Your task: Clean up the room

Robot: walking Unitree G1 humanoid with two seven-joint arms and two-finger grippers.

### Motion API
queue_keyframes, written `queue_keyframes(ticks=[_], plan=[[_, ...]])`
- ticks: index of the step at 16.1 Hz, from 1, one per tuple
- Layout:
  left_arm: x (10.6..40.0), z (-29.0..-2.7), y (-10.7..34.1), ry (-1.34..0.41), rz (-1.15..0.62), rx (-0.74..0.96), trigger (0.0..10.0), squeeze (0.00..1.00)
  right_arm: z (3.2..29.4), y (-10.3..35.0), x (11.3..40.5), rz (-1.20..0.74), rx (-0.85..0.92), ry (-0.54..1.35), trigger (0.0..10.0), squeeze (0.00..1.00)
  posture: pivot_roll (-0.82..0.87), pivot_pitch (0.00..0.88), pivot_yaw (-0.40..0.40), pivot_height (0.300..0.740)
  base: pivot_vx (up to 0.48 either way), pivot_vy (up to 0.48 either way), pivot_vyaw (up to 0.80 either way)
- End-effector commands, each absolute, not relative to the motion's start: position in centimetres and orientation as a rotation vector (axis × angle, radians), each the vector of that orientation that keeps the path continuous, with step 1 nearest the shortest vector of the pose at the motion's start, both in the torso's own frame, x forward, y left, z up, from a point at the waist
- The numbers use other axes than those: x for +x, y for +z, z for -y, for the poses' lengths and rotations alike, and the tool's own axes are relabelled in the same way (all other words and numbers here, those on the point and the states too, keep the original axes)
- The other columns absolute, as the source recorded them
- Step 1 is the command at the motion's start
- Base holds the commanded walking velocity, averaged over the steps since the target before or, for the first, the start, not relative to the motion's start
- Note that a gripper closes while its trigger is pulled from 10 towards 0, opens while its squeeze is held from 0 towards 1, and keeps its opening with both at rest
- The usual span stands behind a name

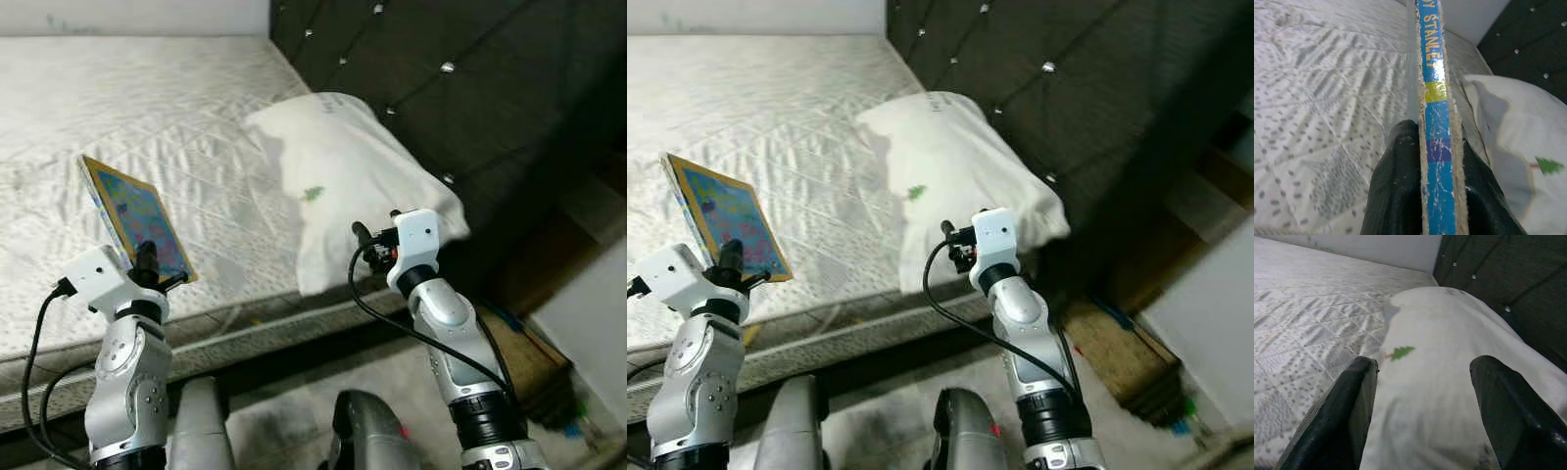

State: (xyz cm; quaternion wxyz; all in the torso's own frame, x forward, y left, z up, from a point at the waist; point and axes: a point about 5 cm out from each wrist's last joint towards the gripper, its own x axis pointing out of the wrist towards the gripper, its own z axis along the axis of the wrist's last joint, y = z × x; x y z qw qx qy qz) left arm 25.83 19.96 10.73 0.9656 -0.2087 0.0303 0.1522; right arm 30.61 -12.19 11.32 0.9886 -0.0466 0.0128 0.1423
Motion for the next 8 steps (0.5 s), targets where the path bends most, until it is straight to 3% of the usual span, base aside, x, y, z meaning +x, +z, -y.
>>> queue_keyframes(ticks=[1,5,8], plan=[[26.29,-19.54,11.47,0.301,-0.025,-0.439,10.0,0.0,12.37,11.94,30.92,-0.004,-0.095,0.279,10.0,0.0,-0.07,0.032,-0.12,0.622,0.315,0.0,0.0],[26.4,-19.39,11.28,0.302,-0.042,-0.461,10.0,0.0,12.33,12.1,30.64,0.006,-0.089,0.288,10.0,0.0,-0.07,0.039,-0.119,0.622,0.313,0.0,0.0],[26.69,-18.96,10.94,0.303,-0.072,-0.475,10.0,0.0,12.0,12.02,29.96,0.0,-0.069,0.323,10.0,0.0,-0.07,0.055,-0.124,0.622,0.0,0.0,0.0]])
